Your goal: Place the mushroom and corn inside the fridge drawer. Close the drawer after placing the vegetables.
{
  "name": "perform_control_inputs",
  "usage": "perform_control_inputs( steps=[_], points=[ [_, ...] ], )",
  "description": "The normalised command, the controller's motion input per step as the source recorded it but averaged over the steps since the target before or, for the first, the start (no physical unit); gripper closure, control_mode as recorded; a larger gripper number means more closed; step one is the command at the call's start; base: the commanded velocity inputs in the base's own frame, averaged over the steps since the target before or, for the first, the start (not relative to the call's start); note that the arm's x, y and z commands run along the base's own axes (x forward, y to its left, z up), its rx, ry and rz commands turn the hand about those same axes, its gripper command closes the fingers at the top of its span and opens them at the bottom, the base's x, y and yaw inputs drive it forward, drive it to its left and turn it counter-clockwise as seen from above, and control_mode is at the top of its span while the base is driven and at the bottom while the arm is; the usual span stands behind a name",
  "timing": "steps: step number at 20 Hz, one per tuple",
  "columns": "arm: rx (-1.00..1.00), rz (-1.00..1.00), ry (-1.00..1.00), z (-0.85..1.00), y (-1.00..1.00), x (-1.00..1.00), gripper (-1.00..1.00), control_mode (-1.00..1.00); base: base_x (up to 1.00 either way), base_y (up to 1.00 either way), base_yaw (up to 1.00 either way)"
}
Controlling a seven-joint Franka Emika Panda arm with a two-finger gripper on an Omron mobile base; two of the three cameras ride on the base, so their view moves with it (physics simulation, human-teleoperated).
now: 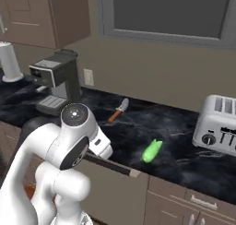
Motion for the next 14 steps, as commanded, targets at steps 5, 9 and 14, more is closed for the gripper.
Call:
perform_control_inputs(
  steps=[5, 9, 14],
  points=[
    [0.00, 0.00, 0.00, 0.00, 0.00, 0.00, 1.00, 1.00, -0.02, -0.82, 0.57],
    [0.00, 0.00, 0.00, 0.00, 0.00, 0.00, 1.00, 1.00, -0.43, -0.42, 0.71],
    [0.00, 0.00, 0.00, 0.00, 0.00, 0.00, 1.00, 1.00, -0.69, 0.07, 0.72]
  ],
)
